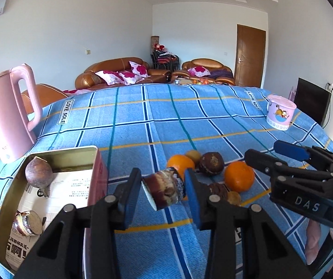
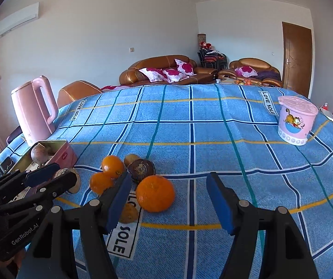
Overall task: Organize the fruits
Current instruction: 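Grasp the large orange with the right tool and lift it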
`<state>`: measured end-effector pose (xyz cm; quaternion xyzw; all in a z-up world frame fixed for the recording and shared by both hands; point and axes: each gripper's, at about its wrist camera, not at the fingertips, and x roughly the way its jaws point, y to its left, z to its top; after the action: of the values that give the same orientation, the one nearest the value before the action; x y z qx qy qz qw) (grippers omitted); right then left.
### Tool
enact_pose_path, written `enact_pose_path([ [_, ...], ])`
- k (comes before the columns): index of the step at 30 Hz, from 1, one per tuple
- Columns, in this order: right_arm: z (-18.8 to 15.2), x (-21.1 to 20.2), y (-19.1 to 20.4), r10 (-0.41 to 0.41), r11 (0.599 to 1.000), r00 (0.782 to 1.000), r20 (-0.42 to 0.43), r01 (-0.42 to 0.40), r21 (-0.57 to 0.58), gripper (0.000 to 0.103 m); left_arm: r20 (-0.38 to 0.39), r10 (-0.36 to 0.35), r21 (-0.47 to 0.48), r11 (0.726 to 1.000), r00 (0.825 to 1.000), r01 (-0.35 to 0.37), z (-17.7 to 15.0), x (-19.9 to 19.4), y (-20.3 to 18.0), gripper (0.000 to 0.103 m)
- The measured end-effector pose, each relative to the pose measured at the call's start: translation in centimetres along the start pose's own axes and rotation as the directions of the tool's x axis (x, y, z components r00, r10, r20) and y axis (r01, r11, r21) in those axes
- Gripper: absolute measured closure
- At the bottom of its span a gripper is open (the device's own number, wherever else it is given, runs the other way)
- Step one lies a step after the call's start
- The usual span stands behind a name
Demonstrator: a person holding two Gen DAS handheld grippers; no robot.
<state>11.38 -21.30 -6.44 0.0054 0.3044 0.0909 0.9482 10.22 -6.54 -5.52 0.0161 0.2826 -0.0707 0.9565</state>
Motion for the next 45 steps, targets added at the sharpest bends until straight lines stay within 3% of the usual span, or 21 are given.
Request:
enact_pose_path([
  [10, -0.1, 3.3, 0.8, 0.002, 1.000, 0.995, -0.102, -0.002, 0.002, 0.035, 0.021, 0.012, -0.024, 1.000, 1.000, -0.012, 0.3, 0.3, 0.6, 0.063],
  [16, -0.3, 4.7, 0.6, 0.008, 1.000, 0.986, -0.169, -0.006, 0.015, 0.045, 0.007, 0.011, -0.025, 1.000, 1.000, -0.011, 0.3, 0.6, 0.6, 0.063],
  [21, -0.6, 5.7, 1.0, 0.052, 0.999, 0.972, -0.230, -0.049, 0.017, 0.046, -0.019, -0.003, -0.032, 0.999, 1.000, 0.003, 0.3, 1.2, 0.7, 0.063],
  [22, -0.7, 5.9, 1.0, 0.066, 0.998, 0.969, -0.240, -0.063, 0.020, 0.053, -0.020, -0.007, -0.037, 0.999, 1.000, 0.007, 0.3, 1.2, 0.8, 0.063],
  [29, -0.8, 5.5, 0.7, 0.090, 0.996, 0.970, -0.226, -0.084, 0.039, 0.055, 0.003, -0.008, -0.031, 0.999, 1.000, 0.008, 0.3, 0.7, 0.6, 0.063],
  [45, -0.4, 2.7, 1.4, 0.090, 0.996, 0.993, -0.080, -0.091, -0.009, 0.055, 0.044, -0.010, -0.035, 0.999, 0.999, 0.012, 0.3, -0.1, 0.7, 0.063],
])
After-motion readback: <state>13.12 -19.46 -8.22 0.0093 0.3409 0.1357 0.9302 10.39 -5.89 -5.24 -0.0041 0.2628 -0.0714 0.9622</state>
